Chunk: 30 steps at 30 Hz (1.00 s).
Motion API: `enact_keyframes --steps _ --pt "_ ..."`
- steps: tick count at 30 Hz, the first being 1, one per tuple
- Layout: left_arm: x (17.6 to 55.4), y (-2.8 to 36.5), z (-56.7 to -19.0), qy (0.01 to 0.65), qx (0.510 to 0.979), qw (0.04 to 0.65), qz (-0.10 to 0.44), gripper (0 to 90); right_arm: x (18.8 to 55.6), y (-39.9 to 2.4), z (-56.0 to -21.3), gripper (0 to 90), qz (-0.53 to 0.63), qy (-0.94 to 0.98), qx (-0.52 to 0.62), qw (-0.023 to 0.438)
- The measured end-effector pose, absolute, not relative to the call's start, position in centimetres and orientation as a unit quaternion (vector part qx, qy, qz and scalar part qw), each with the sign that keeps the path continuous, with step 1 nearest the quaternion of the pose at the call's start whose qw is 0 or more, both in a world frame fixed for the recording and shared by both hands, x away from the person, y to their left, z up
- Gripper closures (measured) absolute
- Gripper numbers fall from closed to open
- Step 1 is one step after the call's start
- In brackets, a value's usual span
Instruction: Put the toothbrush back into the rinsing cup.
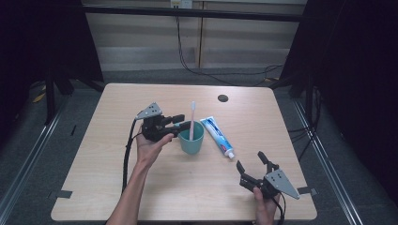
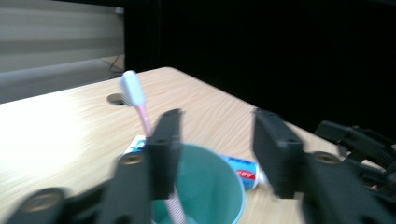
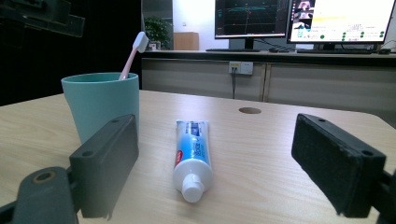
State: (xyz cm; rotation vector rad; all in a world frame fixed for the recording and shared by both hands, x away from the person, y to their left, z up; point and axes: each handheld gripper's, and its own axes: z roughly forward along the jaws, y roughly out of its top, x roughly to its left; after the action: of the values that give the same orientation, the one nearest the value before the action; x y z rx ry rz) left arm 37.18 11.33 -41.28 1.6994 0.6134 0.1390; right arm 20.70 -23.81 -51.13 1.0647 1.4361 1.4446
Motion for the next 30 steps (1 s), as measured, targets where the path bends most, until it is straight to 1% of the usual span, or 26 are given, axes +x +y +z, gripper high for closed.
enact_keyframes --steps 3,4,8,9,11,15,16,18,21,26,30 --pt "36.9 11.9 -41.2 0.267 0.740 0.613 0.070 41.8 20.7 -23.8 -51.1 14.0 0.573 0.570 0.423 0.409" --pt "36.8 12.1 -41.2 0.271 0.740 0.612 0.072 34.7 20.7 -23.8 -51.1 14.0 0.573 0.570 0.423 0.409" --pt "36.3 12.6 -41.5 0.276 0.742 0.605 0.087 28.3 20.7 -23.8 -51.1 14.0 0.573 0.570 0.423 0.409" --pt "36.2 12.8 -41.7 0.277 0.742 0.604 0.088 28.3 20.7 -23.8 -51.1 14.0 0.573 0.570 0.424 0.409" --pt "36.1 13.1 -41.8 0.283 0.740 0.603 0.091 23.1 20.7 -23.8 -51.1 14.0 0.573 0.570 0.423 0.410" --pt "35.8 13.8 -41.9 0.285 0.736 0.608 0.091 21.0 20.7 -23.8 -51.1 14.0 0.573 0.570 0.423 0.409" --pt "35.5 14.0 -41.8 0.282 0.729 0.618 0.082 20.3 20.7 -23.8 -51.1 14.0 0.573 0.570 0.424 0.409" --pt "35.3 14.1 -41.8 0.282 0.731 0.615 0.091 19.5 20.7 -23.8 -51.1 14.0 0.573 0.570 0.425 0.409" --pt "34.7 14.5 -42.0 0.282 0.742 0.598 0.114 15.9 20.7 -23.8 -51.1 14.0 0.573 0.569 0.425 0.409" --pt "34.3 15.4 -42.3 0.285 0.738 0.601 0.116 15.9 20.7 -23.8 -51.1 14.0 0.572 0.570 0.425 0.409" --pt "33.8 16.1 -42.7 0.277 0.749 0.591 0.116 15.9 20.8 -23.8 -51.1 14.0 0.571 0.572 0.425 0.407"
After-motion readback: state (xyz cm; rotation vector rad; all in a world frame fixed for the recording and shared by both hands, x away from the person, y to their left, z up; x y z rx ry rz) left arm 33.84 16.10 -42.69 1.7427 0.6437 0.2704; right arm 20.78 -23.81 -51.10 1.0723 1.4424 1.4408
